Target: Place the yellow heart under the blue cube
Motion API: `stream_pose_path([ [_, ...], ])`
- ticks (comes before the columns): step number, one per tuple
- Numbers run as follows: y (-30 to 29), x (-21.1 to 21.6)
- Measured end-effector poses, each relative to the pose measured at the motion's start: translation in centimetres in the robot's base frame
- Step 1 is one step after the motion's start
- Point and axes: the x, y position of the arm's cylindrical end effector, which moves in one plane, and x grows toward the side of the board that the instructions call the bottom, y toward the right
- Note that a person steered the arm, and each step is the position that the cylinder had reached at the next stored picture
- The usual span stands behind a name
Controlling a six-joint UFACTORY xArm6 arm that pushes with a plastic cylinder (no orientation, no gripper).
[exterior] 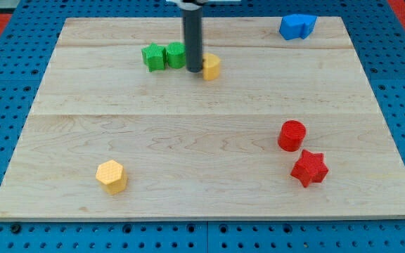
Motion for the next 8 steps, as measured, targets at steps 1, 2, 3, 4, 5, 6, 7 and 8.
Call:
stream_pose_path([
  [1, 5.1, -0.3],
  [2, 8.0, -0.3],
  [3, 9.5, 0.2],
  [4, 9.8, 2.0],
  [5, 12.4, 1.9],
  [6, 16.4, -0.4],
  [7, 16.8, -4.2],
  [8, 16.3, -4.5],
])
